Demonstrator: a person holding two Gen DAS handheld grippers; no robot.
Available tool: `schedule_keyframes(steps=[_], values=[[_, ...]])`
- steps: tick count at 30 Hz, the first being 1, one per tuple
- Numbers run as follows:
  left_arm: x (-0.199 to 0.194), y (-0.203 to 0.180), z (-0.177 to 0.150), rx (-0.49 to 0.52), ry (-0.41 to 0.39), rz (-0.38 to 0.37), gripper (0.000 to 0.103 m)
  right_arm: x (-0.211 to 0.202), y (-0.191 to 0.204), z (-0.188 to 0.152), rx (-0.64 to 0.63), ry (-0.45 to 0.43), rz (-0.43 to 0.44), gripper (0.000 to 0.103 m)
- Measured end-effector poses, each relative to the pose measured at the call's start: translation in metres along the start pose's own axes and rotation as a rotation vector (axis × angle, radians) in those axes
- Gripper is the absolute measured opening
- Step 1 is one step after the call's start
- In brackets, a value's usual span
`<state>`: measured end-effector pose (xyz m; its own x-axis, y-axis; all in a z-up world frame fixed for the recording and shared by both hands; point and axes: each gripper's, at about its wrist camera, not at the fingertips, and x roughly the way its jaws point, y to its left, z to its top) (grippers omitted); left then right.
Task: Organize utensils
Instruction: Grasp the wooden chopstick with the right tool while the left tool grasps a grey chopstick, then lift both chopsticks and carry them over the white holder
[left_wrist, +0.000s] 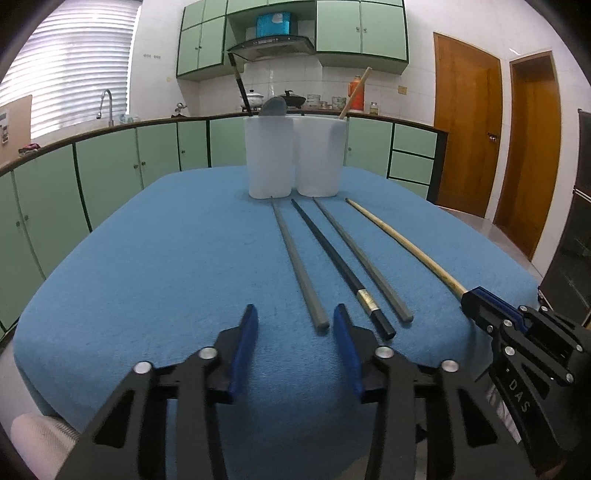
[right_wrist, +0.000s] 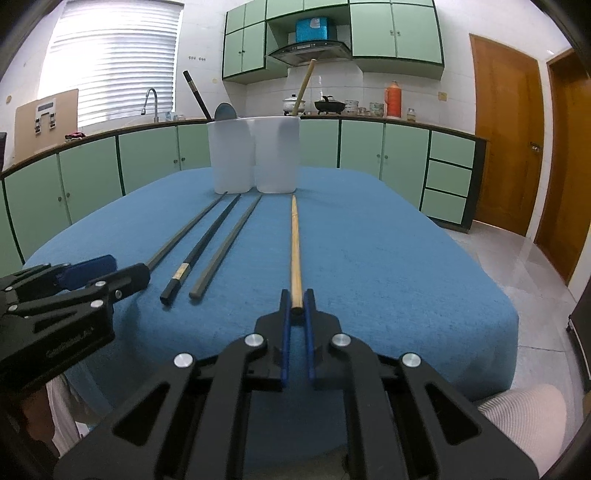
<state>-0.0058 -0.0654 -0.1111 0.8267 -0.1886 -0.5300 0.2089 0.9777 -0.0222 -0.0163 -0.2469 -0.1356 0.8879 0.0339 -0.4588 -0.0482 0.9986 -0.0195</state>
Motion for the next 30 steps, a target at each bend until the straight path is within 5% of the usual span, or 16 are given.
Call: schedule_keyframes(steps=[9,19,30], values=[[0.006,-0.013,0.003,-0.006,0.007,-0.022,0.012,0.001,-0.004,-0.002,0.01,-0.001,0.007,0.006],[-0.002,-0.01,0.009,-0.025,0.009,0.008,0.008,-0.002,-0.009,0.001,0.007,-0.015,0.0,0.006],[-0.058,0.004,0.055,-0.001,-0.17,0.038,0.007,-0.037,-0.025,0.049,-0.022,-0.14,0.005,0.006]])
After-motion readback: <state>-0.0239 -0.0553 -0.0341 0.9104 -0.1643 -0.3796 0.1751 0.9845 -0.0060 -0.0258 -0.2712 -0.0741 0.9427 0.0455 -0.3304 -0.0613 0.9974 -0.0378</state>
